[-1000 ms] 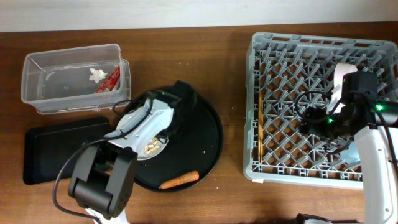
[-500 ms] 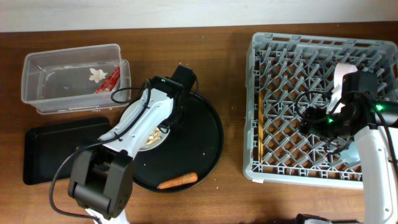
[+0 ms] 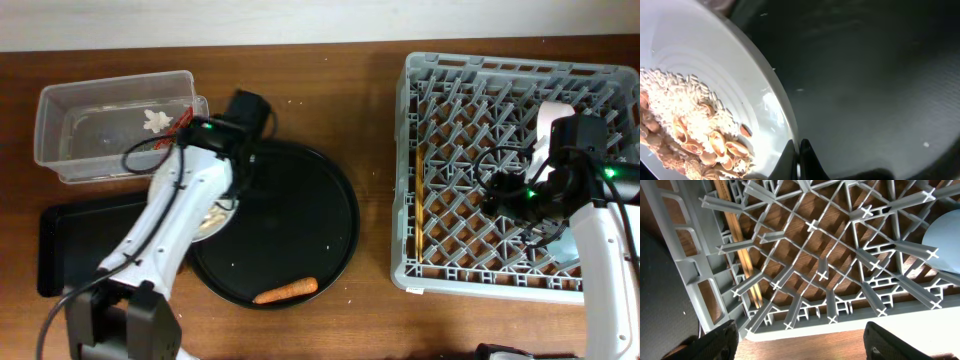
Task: Sort waste into correct bins and load items into the dishwasher rack
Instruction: 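Tip the white plate with the left gripper over the small black tray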
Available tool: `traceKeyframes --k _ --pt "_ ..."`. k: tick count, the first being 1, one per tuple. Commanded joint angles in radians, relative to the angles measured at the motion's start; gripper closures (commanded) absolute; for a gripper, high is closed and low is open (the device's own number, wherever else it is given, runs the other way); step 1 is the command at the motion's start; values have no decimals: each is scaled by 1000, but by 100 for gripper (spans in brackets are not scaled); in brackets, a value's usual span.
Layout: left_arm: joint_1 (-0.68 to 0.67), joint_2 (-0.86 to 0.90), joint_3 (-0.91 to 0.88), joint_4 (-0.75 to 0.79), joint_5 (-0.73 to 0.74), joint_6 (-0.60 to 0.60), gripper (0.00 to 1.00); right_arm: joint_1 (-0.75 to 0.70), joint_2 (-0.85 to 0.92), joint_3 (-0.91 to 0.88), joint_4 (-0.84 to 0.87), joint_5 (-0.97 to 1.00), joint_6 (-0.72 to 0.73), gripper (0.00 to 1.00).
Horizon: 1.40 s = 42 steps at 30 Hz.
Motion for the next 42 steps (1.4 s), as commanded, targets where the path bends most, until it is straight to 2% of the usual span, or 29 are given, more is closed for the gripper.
traceKeyframes --k 1,5,8,16,18,28,42 --pt "94 -27 24 -36 -24 -13 100 -3 -4 -3 3 6 -11 20" --pt "181 -27 20 -50 23 -9 100 -3 -4 -3 6 6 -14 20" --pt "246 -27 15 -48 90 41 100 -4 -4 -3 6 6 -27 21" --pt "444 -27 -11 -34 377 243 100 -4 -4 -3 6 6 -27 20" --pt "499 -26 -12 -34 494 314 100 -4 -4 -3 6 6 -27 21" --pt "709 -26 -12 -85 801 468 100 -4 -4 -3 6 6 -30 20" --pt "912 -26 -12 -137 988 494 100 -4 -4 -3 6 6 -30 20"
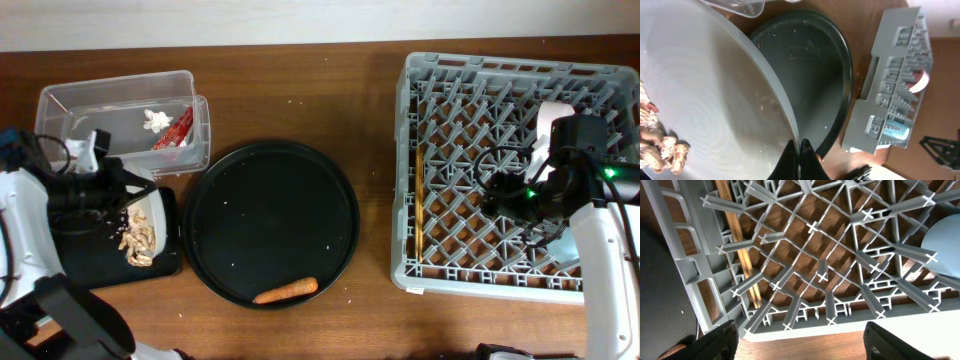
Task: Sort waste into correct bins and load items into the dishwasher rack
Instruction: 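Tip the white plate with the left gripper over the small black tray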
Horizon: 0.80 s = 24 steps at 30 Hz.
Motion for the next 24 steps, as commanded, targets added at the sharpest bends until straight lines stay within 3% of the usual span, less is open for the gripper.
traceKeyframes --k 1,8,24 --pt "47 -26 -6 -4 94 24 100 -4 -4 -3 2 6 -10 20" --pt "108 -26 -6 -58 193 50 100 -4 -4 -3 3 6 -10 21" --pt "147 -29 -6 -6 256 79 100 -4 -4 -3 14 6 -10 20"
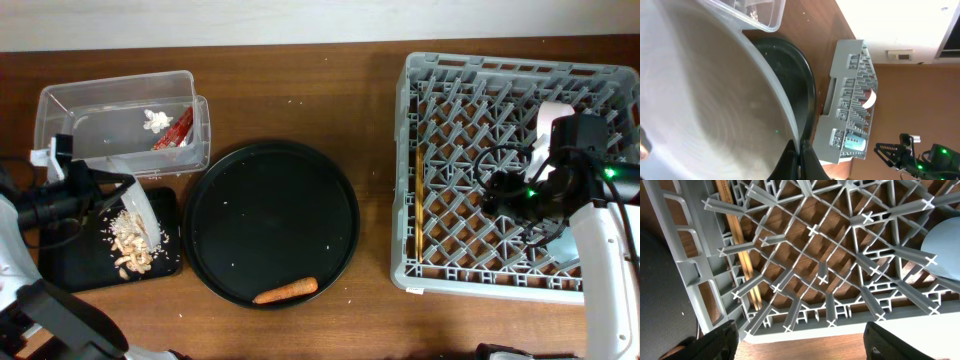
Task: Sort waste into correct bins and load items into the dishwasher rack
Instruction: 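Tip the white plate with the left gripper over the small black tray, then carry the emptied plate with the left gripper back onto the round tray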
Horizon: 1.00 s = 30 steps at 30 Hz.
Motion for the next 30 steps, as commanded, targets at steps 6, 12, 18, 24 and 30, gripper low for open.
traceKeyframes --k 6,12,18,24,30 --pt "6 -25 -3 35 11 3 100 -4 -4 -3 4 6 -10 20" --pt "5 -26 -3 18 21 39 100 -4 -4 -3 5 6 -10 20" --pt "8 -27 -3 47 -3 32 100 -4 -4 -3 9 6 -10 20" --pt "10 -28 -3 17 18 55 100 -4 -4 -3 8 6 -10 20" --pt "4 -32 -3 -37 27 56 100 -4 -4 -3 10 6 -11 20"
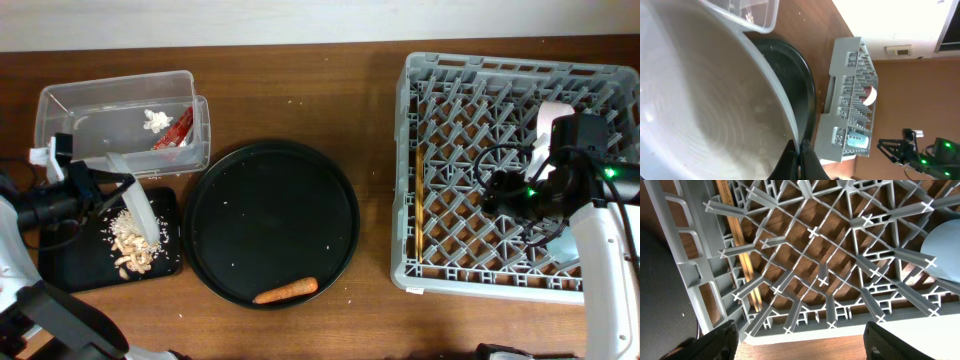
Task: Sort waste into correct bins and load items into the dishwasher rack
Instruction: 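Carry the emptied plate with the left gripper back onto the round tray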
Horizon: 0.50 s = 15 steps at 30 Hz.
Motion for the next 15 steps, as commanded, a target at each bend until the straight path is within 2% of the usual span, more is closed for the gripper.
traceKeyframes --k 1,5,8,11,15 --pt "-4 -30 0 -38 17 8 100 -4 -4 -3 3 6 -11 20" --pt "-90 -71 0 -49 23 9 100 -4 -4 -3 3 6 -11 20" --pt "-216 -113 0 -24 23 8 100 -4 -4 -3 5 6 -11 20" --pt "-394 -121 0 32 0 8 100 -4 -4 -3 6 6 -11 20" --pt "-663 -117 0 138 -150 -16 100 -4 -4 -3 6 6 -11 20"
